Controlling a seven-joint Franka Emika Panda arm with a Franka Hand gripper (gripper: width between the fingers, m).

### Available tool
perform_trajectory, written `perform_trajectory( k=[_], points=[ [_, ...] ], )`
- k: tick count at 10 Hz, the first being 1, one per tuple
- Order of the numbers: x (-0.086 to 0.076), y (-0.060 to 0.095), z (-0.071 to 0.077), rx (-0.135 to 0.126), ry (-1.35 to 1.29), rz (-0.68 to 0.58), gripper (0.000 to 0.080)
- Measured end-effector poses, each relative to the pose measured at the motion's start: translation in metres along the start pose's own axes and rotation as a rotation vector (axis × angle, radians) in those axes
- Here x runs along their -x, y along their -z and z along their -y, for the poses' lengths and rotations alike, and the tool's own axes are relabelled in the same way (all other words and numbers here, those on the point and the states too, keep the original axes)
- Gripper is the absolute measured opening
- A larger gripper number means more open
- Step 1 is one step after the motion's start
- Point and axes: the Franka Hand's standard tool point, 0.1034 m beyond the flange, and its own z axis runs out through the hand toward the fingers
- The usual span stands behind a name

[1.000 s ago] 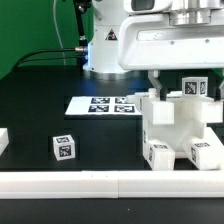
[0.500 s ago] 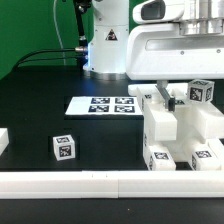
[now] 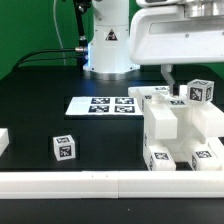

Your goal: Assemble chair

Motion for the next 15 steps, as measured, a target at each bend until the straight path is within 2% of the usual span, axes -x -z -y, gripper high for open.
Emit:
perform_trajectory(
  k=[1,4,6,9,10,13,14,15],
  points=[
    [0.003,0.003,-0.001,0.002,0.031,0.000,0.0649],
    [0.007,-0.002,-0.002,0.010,0.237,0.018,0.0649],
    [0.027,-0.014,0.005,0.020,0.427,0.086,0.0649],
    [0.025,-0.014,0.000,0.017,0.602,0.088,0.0649],
    [0.029,-0.015,0.000,0.016,0.613,0.106,0.0649],
    [0.057,-0.023,0.004,0.022,0.572,0.203,0.0649],
    [0.056,-0.022,0.005,0.023,0.566,0.217,0.0649],
    [0.055,-0.023,0.004,0.023,0.564,0.212,0.0562]
  ],
)
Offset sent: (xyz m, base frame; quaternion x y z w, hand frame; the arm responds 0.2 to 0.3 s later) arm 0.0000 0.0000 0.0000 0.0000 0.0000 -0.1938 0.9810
